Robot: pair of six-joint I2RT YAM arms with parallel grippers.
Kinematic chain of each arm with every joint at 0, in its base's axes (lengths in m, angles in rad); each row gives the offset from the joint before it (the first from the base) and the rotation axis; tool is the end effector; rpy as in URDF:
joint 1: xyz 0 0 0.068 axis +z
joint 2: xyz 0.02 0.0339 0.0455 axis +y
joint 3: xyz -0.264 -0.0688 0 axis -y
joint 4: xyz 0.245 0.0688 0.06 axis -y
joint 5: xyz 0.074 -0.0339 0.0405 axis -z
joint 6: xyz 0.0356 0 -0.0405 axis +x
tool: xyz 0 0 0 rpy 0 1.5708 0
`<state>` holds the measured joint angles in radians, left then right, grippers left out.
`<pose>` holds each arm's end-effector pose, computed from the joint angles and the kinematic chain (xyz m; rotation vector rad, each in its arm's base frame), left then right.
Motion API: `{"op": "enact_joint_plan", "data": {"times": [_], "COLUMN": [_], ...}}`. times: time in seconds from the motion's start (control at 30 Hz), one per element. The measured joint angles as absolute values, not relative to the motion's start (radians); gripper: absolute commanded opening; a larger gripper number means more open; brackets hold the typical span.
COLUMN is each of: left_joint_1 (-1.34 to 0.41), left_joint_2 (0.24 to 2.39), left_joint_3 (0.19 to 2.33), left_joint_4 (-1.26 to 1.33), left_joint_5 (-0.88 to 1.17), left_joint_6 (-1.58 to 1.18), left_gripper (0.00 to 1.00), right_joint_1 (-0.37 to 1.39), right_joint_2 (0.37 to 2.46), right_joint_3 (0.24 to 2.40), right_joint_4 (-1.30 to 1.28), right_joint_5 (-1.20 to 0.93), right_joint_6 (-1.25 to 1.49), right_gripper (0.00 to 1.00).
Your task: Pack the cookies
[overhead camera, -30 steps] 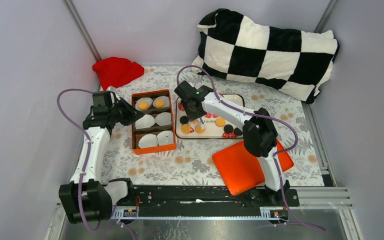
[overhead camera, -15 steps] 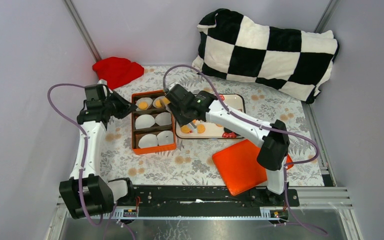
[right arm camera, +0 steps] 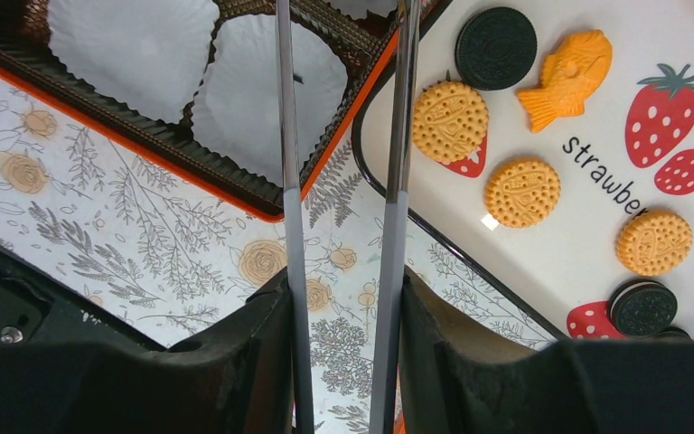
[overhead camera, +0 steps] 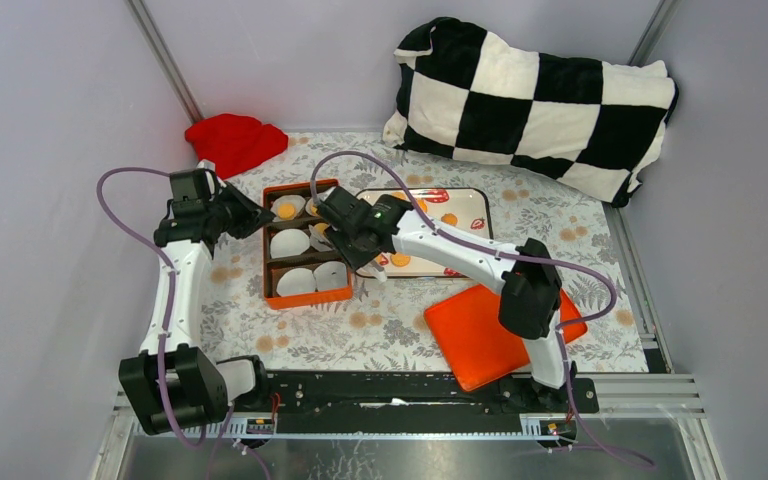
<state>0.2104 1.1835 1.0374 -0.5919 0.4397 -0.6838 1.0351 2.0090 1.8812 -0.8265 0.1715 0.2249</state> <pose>0.2476 0.0374 0.3102 -0.7986 2.1973 -0.7467 0.2327 0.3802 0.2918 -0.9334 2.3523 0.2988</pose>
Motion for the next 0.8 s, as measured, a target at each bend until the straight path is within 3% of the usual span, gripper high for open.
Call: {"op": "enact_joint_plan", "data": {"times": [0.2,0.33,0.4,0.57,0.8], "left_joint_1": [0.21,0.21,0.21,0.21,0.21], "left_joint_2": [1.179,1.174,1.173,1.173,1.173], "left_joint_3": [1.037,1.037,1.037,1.037,1.037], "left_joint_4": [-0.592,-0.591,-0.591,-0.59,-0.59], "left_joint_5": [0.447,0.45,0.452,0.465,0.472], "left_joint_6": [-0.674,-0.669,-0.666,-0.662,-0.66], "left_gripper": [0.16,0.16,0.16,0.16,0.16], "right_joint_1": [1.035,1.035,1.035,1.035,1.031], "right_joint_2": [2.044,2.048,2.048,2.048,2.017], "right_joint_3": [1.882,1.887,1.894,1.899,1.866], "right_joint_4": [-0.826,-0.826,-0.822,-0.818,-0.811], "right_joint_5": [0.176,0.198,0.208,0.23,0.357], "right_joint_6": [0.224,0.221,0.221,0.221,0.216], "right_gripper": [0.48,0.48,0.57,0.5,0.49]}}
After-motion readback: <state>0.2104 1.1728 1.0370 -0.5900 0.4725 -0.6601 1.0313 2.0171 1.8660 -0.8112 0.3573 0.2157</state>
